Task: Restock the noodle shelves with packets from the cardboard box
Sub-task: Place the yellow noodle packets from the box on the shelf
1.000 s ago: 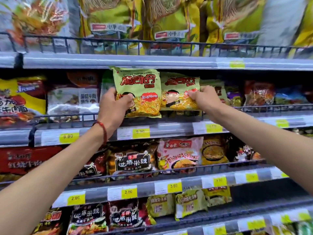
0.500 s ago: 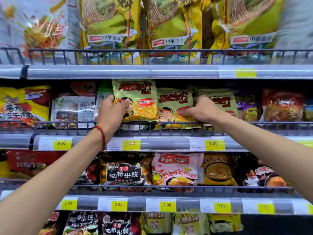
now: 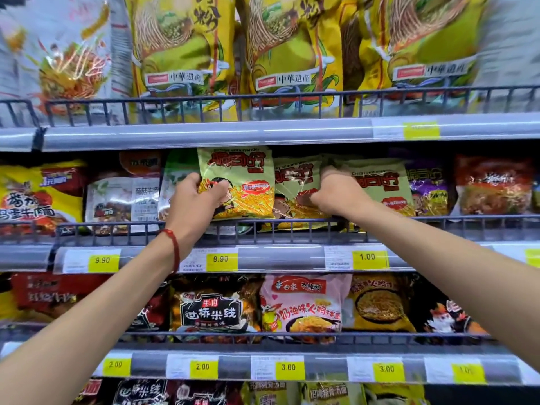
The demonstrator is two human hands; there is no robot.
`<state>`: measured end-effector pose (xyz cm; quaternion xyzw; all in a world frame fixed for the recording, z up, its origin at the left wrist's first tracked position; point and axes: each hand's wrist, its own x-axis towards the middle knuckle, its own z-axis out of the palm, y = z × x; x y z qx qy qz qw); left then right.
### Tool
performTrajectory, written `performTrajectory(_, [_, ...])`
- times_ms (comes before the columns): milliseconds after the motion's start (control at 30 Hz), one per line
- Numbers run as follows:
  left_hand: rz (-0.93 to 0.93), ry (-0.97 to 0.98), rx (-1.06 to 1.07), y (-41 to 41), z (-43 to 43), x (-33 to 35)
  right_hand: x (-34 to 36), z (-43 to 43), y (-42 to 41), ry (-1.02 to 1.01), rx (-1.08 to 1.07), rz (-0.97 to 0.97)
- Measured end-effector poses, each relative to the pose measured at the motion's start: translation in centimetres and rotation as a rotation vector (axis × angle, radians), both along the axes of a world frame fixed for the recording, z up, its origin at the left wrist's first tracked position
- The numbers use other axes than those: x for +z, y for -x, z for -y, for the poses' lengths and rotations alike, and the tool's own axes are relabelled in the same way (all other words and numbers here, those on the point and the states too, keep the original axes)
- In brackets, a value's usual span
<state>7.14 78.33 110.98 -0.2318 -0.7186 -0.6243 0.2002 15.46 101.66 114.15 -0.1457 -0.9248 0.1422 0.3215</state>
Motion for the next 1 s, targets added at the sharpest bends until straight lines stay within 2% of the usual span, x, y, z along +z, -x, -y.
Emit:
performTrajectory(267, [-0.006,0.103,-0.013,-1.3,-2.4,0.5,-1.2,-1.2,-2.1,-0.086,0.033,-0.029])
performTrajectory(367, [-0.008,0.121,-0.057,-2.4,-4.1,1.1,-1.2,-2.2,-2.8,-0.081,0.043,-0.107])
performTrajectory(467, [-0.007,0.138,-0.087,-3.2,-6.5,1.8,-1.3,-3.0,-4.2,-0.16,0.04,-0.185])
performTrajectory(633, [0.065,0.205,-0.153,-4.1,-9.8,2.1,-2.6,-3.4,-7.8,-0.271,0.184,-0.216])
performTrajectory(833, [0.031,0.383,-0.004,-4.3,-9.6,2.1,-4.1,-3.6,-10.2,-0.501,0.232,-0.208])
performTrajectory(1000, [-0.074,0.46,0.161,-5.3,-9.8,0.9,-5.1,-3.7,-11.6,-0.514,0.278,-0.231])
